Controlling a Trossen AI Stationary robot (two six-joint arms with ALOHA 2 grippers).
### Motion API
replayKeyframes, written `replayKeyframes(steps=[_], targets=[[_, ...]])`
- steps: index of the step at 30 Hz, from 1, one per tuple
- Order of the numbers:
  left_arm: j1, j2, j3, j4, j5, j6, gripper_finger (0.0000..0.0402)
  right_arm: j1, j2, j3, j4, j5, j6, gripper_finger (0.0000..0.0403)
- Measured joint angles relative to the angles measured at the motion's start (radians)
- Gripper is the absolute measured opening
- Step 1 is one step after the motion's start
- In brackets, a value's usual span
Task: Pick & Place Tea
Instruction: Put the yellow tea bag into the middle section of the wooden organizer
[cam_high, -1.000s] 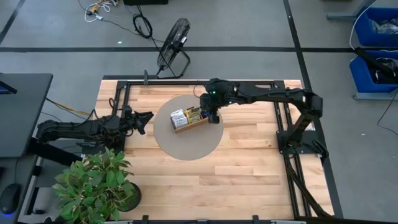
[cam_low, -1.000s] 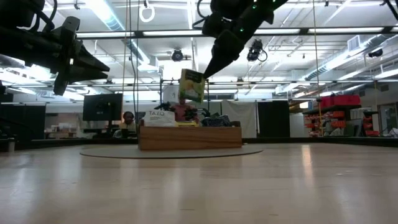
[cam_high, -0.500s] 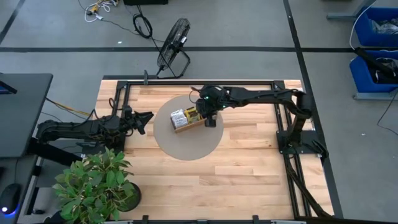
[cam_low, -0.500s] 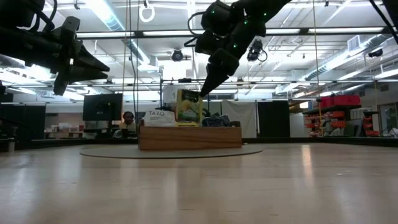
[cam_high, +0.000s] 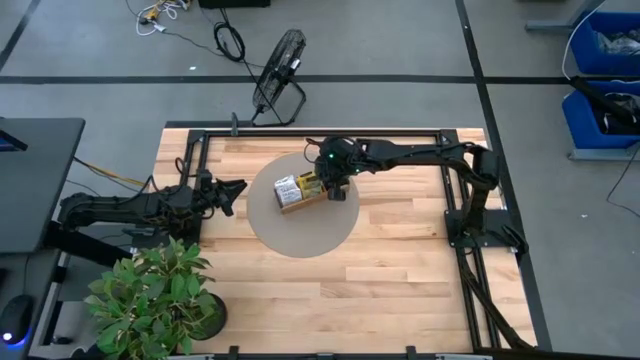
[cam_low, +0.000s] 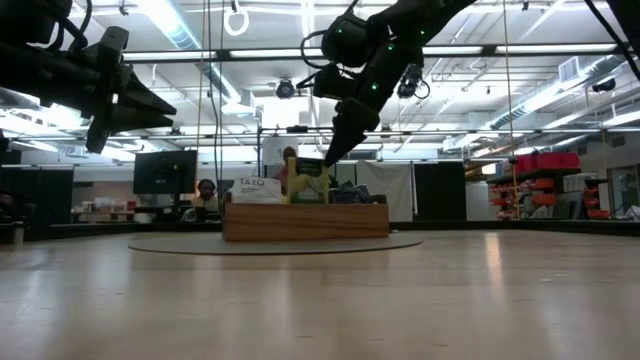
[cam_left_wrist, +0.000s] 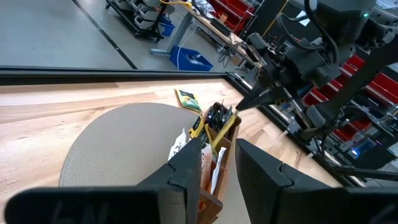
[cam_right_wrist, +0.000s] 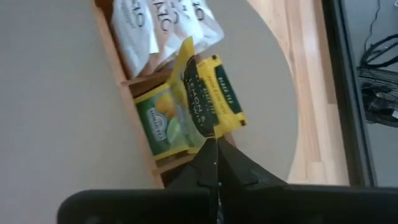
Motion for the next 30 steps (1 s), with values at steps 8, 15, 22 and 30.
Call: replayKeyframes(steps=[8,15,22,30], targets=[[0.000,0.000,0.000,0.000,0.000,0.000,0.0103,-0.006,0.006,0.000,0.008,-0.015,0.004,0.0000],[0.000,0.000,0.000,0.000,0.000,0.000,0.0103,-0.008,0.006,0.000,0.032,-0.038,0.008,0.0000],[0.000,0.000,0.000,-0.001,0.000,-0.011,0.0103,-0.014,0.034,0.001,0.026,-0.040,0.028,0.0000],[0.000,0.000,0.000,-0.001,0.000,-0.018,0.0103,-0.014,0.069,0.001,0.021,-0.022,0.036,0.0000]])
